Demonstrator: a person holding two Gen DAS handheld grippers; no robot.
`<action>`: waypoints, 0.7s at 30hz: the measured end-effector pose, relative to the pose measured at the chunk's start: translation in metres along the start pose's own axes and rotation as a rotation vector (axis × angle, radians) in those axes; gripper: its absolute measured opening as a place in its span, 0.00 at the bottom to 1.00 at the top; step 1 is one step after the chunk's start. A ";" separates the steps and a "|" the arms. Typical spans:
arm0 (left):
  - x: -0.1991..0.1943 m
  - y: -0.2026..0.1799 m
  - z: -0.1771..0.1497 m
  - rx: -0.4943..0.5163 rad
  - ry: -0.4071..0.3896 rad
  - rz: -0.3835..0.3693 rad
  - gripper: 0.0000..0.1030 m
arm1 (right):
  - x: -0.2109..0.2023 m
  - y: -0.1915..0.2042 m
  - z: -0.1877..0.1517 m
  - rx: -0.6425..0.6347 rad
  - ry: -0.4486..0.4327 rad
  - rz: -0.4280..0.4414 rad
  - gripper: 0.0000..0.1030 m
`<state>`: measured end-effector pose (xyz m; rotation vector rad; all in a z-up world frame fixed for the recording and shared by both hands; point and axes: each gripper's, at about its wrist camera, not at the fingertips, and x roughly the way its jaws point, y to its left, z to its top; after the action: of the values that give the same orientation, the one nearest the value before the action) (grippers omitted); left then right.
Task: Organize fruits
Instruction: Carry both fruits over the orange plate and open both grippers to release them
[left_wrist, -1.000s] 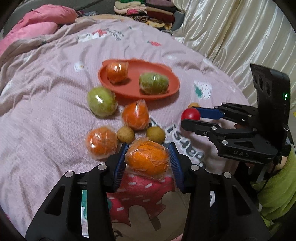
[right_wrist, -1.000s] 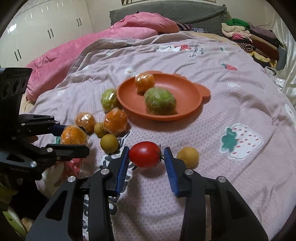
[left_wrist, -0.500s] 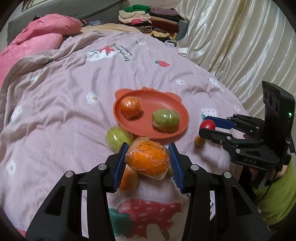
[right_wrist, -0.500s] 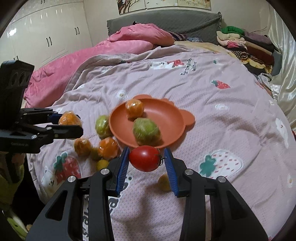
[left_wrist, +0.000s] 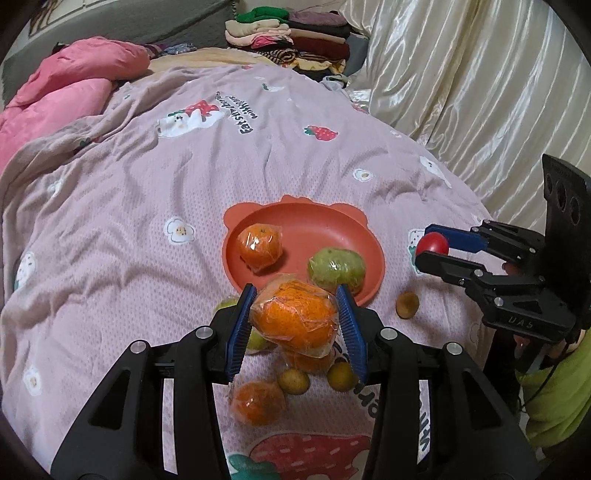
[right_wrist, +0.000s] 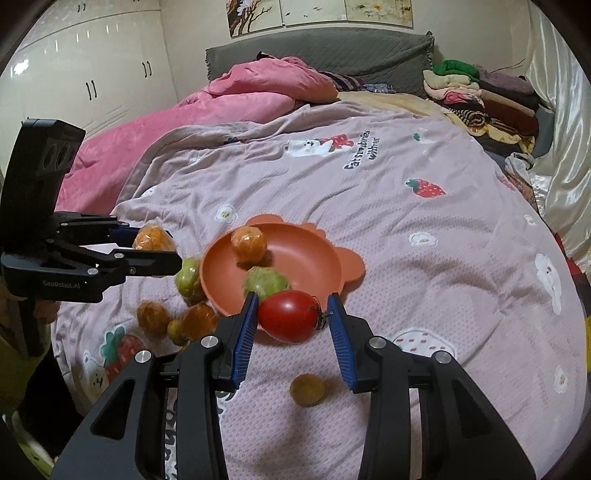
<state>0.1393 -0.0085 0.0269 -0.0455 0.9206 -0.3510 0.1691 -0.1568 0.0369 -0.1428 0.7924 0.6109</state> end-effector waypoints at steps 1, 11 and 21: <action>0.001 0.000 0.001 0.001 0.000 0.001 0.35 | 0.000 -0.001 0.001 -0.001 -0.003 -0.001 0.36; 0.026 0.000 0.016 0.032 0.043 0.005 0.35 | 0.008 -0.013 0.017 0.013 -0.010 -0.024 0.36; 0.047 0.002 0.019 0.042 0.070 -0.010 0.35 | 0.026 -0.017 0.032 0.010 -0.001 -0.016 0.36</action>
<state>0.1806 -0.0240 0.0016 0.0009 0.9825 -0.3828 0.2123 -0.1479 0.0393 -0.1392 0.7926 0.5919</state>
